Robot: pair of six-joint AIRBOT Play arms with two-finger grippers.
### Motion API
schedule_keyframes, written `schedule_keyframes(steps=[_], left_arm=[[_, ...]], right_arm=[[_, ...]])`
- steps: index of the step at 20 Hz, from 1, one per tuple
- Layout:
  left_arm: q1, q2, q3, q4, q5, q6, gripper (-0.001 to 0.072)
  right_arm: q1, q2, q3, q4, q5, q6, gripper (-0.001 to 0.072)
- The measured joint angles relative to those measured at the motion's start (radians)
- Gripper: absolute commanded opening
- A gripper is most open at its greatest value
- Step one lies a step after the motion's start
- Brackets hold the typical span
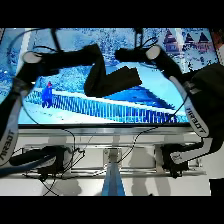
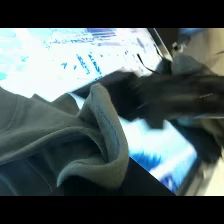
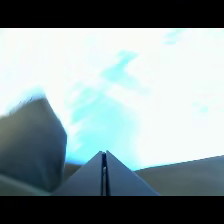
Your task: Fold the clothes and pants, and hang the long-sleeved shirts on hangers.
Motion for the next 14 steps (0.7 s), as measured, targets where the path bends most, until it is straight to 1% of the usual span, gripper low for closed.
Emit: schedule_keyframes(steps=[2, 3, 4, 5, 6, 9, 12, 14], left_arm=[[-0.129, -0.079, 0.003, -0.069, 0.146, 0.002, 0.0011], [-0.184, -0.111, 0.006, -0.09, 0.2, 0.007, 0.0089], [-0.238, -0.141, 0.012, -0.113, 0.252, 0.02, 0.0408], [-0.282, -0.163, 0.016, -0.129, 0.296, 0.035, 0.0709], [-0.32, -0.181, 0.018, -0.138, 0.349, 0.049, 0.0686], [-0.364, -0.203, 0.023, -0.154, 0.484, 0.073, 0.0686], [-0.337, -0.186, 0.025, -0.157, 0.543, 0.083, 0.0685], [-0.303, -0.159, 0.025, -0.154, 0.556, 0.087, 0.0686]], right_arm=[[-0.091, 0.036, 0.0, -0.003, 0.015, 0.001, 0.0009], [-0.134, 0.05, 0.0, -0.005, 0.029, 0.002, 0.0008], [-0.171, 0.06, 0.0, -0.007, 0.045, 0.002, 0.0008], [-0.203, 0.067, 0.0, -0.014, 0.061, 0.001, 0.0009], [-0.236, 0.072, 0.0, -0.029, 0.081, 0.002, 0.0008], [-0.311, 0.079, -0.001, -0.104, 0.127, 0.001, 0.0007], [-0.373, 0.057, -0.002, -0.166, 0.187, 0.002, 0.0006], [-0.41, 0.018, -0.002, -0.185, 0.265, -0.003, 0.0011]])
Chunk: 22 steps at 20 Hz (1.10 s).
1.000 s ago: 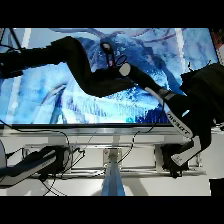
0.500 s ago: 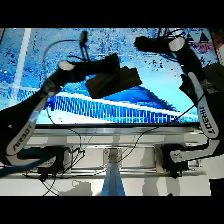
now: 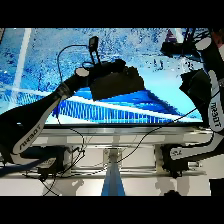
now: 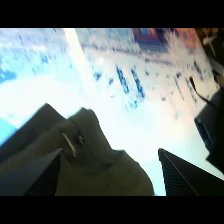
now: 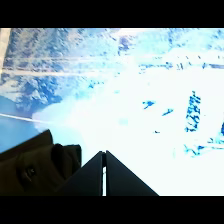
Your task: Fold the clothes and pants, and hang the long-sleeved shirts on hangers.
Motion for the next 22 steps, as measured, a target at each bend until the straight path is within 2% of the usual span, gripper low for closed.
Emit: schedule_keyframes(steps=[2, 3, 5, 7, 8, 11, 12, 13, 14, 15, 16, 20, 21, 22], left_arm=[[0.034, 0.032, 0.0, 0.001, 0.007, 0.002, 0.0685], [0.049, 0.047, 0.0, 0.002, 0.013, 0.003, 0.0685], [0.069, 0.071, 0.0, 0.003, 0.014, 0.004, 0.0685], [0.079, 0.085, 0.0, 0.004, 0.013, 0.004, 0.0685], [0.082, 0.089, 0.0, 0.004, 0.013, 0.004, 0.0685], [0.087, 0.095, 0.0, 0.004, 0.013, 0.004, 0.0685], [0.088, 0.096, 0.0, 0.004, 0.013, 0.004, 0.0685], [0.089, 0.097, 0.0, 0.005, 0.013, 0.005, 0.0685], [0.09, 0.098, 0.0, 0.017, 0.013, 0.005, 0.0685], [0.09, 0.098, 0.0, 0.036, 0.013, 0.005, 0.0685], [0.091, 0.099, 0.0, 0.068, 0.009, 0.005, 0.0685], [0.1, 0.107, 0.0, 0.225, -0.073, 0.005, 0.067], [0.108, 0.113, 0.0, 0.274, -0.104, 0.004, 0.0575], [0.119, 0.122, 0.0, 0.327, -0.14, 0.004, 0.0372]], right_arm=[[-0.021, -0.054, 0.0, 0.004, 0.122, -0.032, 0.0486], [-0.025, -0.085, 0.0, 0.022, 0.187, -0.045, 0.0559], [-0.023, -0.143, 0.0, 0.063, 0.285, -0.059, 0.0572], [-0.006, -0.196, 0.0, 0.112, 0.338, -0.068, 0.0624], [0.008, -0.219, 0.0, 0.142, 0.356, -0.071, 0.0625], [0.071, -0.274, 0.0, 0.194, 0.367, -0.076, 0.0612], [0.095, -0.285, 0.0, 0.203, 0.356, -0.077, 0.0569], [0.121, -0.294, 0.0, 0.212, 0.346, -0.078, 0.0455], [0.146, -0.3, 0.0, 0.216, 0.329, -0.079, 0.0287], [0.172, -0.305, 0.0, 0.217, 0.311, -0.081, 0.0081], [0.194, -0.307, 0.001, 0.225, 0.296, -0.081, 0.0008], [0.232, -0.298, 0.012, 0.221, 0.224, -0.083, 0.0008], [0.229, -0.288, 0.022, 0.211, 0.209, -0.083, 0.0007], [0.219, -0.275, 0.033, 0.197, 0.207, -0.083, 0.0008]])
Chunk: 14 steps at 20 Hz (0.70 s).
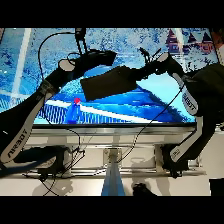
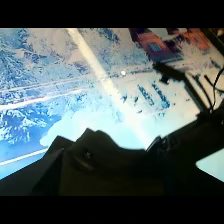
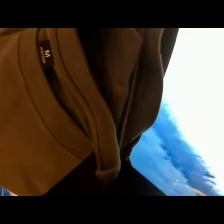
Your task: Fold the clothes and pants, and hang the long-sleeved shirts on hangers.
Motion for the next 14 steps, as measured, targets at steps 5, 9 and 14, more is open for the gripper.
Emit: schedule_keyframes(steps=[5, 9, 14], left_arm=[[0.103, 0.095, 0.0, 0.253, -0.207, -0.009, 0.001], [0.228, 0.212, 0.0, 0.438, -0.41, -0.106, 0.001], [0.378, 0.363, 0.0, 0.636, -0.572, -0.244, 0.001]], right_arm=[[-0.126, 0.163, 0.062, -0.09, -0.02, 0.026, 0.0007], [-0.304, 0.374, 0.08, -0.254, -0.039, 0.158, 0.0007], [-0.576, 0.642, 0.086, -0.48, -0.039, 0.356, 0.0008]])
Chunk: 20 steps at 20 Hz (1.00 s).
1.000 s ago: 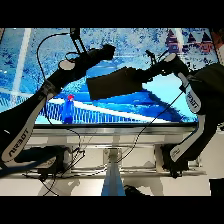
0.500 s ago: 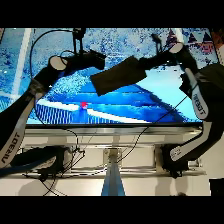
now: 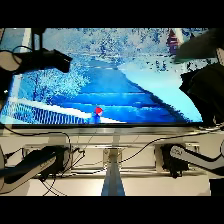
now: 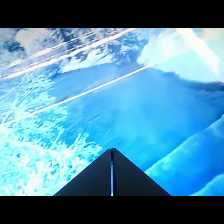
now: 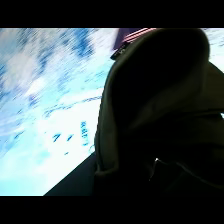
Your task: Fold the clothes and pants, and hang the long-sleeved shirts on hangers.
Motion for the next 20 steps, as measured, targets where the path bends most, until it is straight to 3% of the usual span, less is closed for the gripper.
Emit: schedule_keyframes(steps=[3, 8, 9, 11, 12, 14, 16, 20], left_arm=[[0.058, 0.065, 0.0, 0.042, -0.045, -0.027, 0.0011], [0.089, 0.105, 0.0, 0.067, -0.072, -0.046, 0.0011], [0.09, 0.108, 0.0, 0.069, -0.074, -0.046, 0.001], [0.093, 0.111, 0.0, 0.072, -0.077, -0.047, 0.0011], [0.094, 0.112, 0.0, 0.074, -0.078, -0.047, 0.001], [0.095, 0.113, 0.0, 0.074, -0.08, -0.05, 0.0011], [0.095, 0.114, 0.0, 0.075, -0.08, -0.05, 0.001], [0.095, 0.114, 0.0, 0.075, -0.08, -0.05, 0.0011]], right_arm=[[-0.178, 0.122, 0.001, -0.095, 0.049, 0.083, 0.0007], [-0.428, 0.21, 0.001, -0.159, 0.256, 0.175, 0.0009], [-0.458, 0.216, 0.001, -0.164, 0.286, 0.182, 0.0056], [-0.5, 0.224, 0.001, -0.169, 0.317, 0.193, 0.0538], [-0.513, 0.226, 0.001, -0.171, 0.322, 0.196, 0.0616], [-0.528, 0.227, 0.001, -0.148, 0.322, 0.2, 0.0606], [-0.535, 0.224, -0.001, -0.112, 0.323, 0.203, 0.0259], [-0.471, 0.216, -0.003, -0.038, 0.32, 0.192, 0.0187]])
